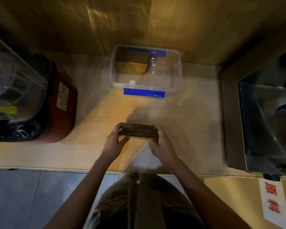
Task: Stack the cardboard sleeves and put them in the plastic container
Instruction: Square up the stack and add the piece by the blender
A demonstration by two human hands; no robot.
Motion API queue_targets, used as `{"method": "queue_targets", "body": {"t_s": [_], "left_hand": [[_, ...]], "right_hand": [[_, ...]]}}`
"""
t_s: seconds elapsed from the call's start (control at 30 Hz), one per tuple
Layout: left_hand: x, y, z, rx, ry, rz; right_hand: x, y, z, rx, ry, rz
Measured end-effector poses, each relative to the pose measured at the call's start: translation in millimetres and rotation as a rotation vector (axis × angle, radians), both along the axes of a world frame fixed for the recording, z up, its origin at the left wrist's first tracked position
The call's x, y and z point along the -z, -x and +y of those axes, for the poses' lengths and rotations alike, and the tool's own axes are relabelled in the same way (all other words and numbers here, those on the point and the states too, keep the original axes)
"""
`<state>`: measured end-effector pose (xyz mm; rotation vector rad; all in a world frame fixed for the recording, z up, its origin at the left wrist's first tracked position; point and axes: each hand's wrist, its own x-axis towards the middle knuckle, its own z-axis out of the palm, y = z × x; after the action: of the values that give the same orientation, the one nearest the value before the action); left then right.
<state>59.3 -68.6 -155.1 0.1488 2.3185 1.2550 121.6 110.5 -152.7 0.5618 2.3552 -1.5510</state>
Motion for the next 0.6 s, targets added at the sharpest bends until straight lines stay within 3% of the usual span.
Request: {"method": "queue_targets", "body": {"t_s": [0.23, 0.43, 0.6], "left_hand": [[-16.5, 36.2, -5.2, 0.260, 0.164, 0.007], [-51.2, 80.8, -6.5, 0.340, 0.161, 0.012], [-88.5, 128.8, 1.9, 0.384, 0.161, 0.068]], "right_hand": [[-16.1, 22.6, 24.4, -0.287, -0.205, -0.037], [-43.5, 54.9, 42.3, -0.325, -0.101, -0.031], [-72.1, 101.1, 56.0, -0.360, -0.122, 0.098]]}}
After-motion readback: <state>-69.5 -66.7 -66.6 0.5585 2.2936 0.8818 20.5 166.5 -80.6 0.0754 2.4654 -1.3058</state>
